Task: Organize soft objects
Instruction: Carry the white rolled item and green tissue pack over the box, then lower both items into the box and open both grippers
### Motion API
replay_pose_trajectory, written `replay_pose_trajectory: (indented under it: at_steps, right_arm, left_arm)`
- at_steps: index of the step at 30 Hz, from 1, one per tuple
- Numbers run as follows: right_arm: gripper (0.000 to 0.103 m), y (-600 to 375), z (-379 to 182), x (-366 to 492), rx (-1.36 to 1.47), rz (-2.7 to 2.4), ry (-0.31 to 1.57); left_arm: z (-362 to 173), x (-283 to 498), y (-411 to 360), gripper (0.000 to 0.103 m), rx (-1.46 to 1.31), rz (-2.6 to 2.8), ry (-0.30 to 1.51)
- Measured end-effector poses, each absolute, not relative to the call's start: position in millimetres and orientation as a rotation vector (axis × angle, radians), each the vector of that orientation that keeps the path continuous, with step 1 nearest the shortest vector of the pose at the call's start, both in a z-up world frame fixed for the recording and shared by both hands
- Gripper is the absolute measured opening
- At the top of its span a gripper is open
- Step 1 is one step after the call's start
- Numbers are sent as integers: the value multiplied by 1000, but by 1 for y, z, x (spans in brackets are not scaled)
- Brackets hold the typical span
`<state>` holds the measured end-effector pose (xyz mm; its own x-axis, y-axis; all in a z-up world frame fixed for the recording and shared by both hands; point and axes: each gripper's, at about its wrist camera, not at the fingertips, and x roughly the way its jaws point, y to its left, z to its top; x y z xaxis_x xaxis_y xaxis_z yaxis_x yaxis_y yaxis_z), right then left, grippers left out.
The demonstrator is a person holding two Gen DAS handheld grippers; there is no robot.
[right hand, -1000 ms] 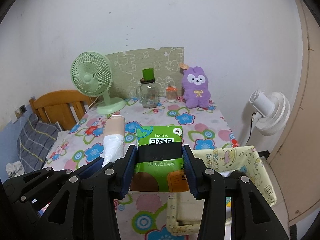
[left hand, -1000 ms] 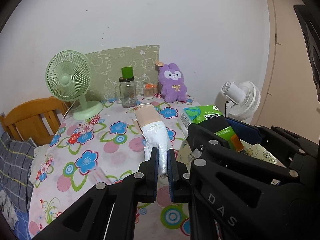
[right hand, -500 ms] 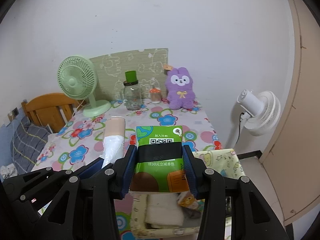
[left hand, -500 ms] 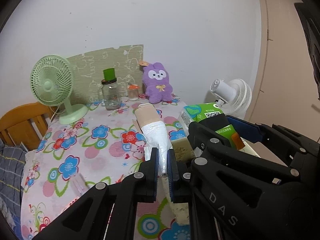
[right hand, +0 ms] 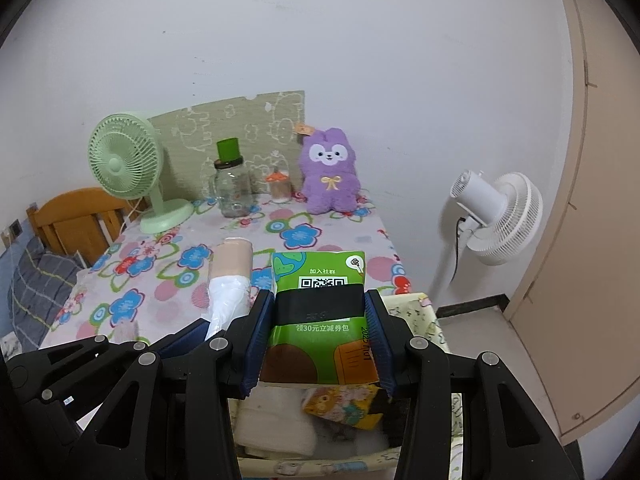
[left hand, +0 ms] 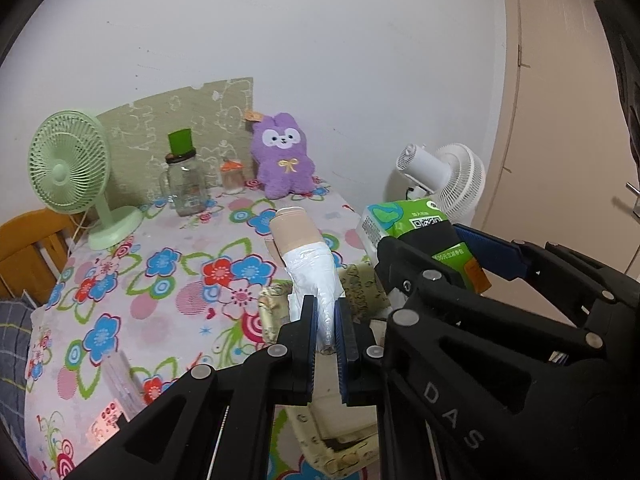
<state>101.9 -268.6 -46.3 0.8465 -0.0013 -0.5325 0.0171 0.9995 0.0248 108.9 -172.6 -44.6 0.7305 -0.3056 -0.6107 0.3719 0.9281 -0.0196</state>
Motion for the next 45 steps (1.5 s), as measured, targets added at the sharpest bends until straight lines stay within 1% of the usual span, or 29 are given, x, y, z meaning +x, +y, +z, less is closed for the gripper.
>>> replay_pose_trajectory:
  at_steps: [11, 20, 21, 22, 24, 29, 31, 38, 41, 45]
  right_arm:
    - [49, -293, -65, 112, 48, -43, 605]
    - [49, -305, -86, 118, 61, -59, 661]
    - [49, -305, -88, 119, 62, -58, 666]
    - [49, -306, -90, 120, 64, -58, 671]
    - [49, -307, -93, 120, 66, -58, 677]
    - [49, -307, -95, 122, 70, -58, 683]
    - [49, -307, -96, 124, 71, -57, 684]
    - [49, -305, -99, 131, 80, -42, 693]
    - [51, -304, -101, 134, 98, -22, 701]
    - [55, -300, -104, 136, 85, -8, 713]
  left_arm:
    - [-69, 115, -196, 6, 146, -402, 705]
    - [-89, 118, -207, 10, 176, -428, 766]
    - [-90, 118, -208, 14, 179, -430, 770]
    - [-90, 118, -208, 25, 183, -433, 772]
    - [-91, 118, -210, 34, 188, -431, 772]
    - [-91, 120, -208, 42, 176, -432, 772]
    - [-90, 123, -207, 51, 175, -430, 771]
    - [-89, 131, -204, 59, 182, -417, 765]
    - [-89, 134, -202, 63, 183, -409, 769]
    - [-92, 136, -202, 65, 196, -410, 789]
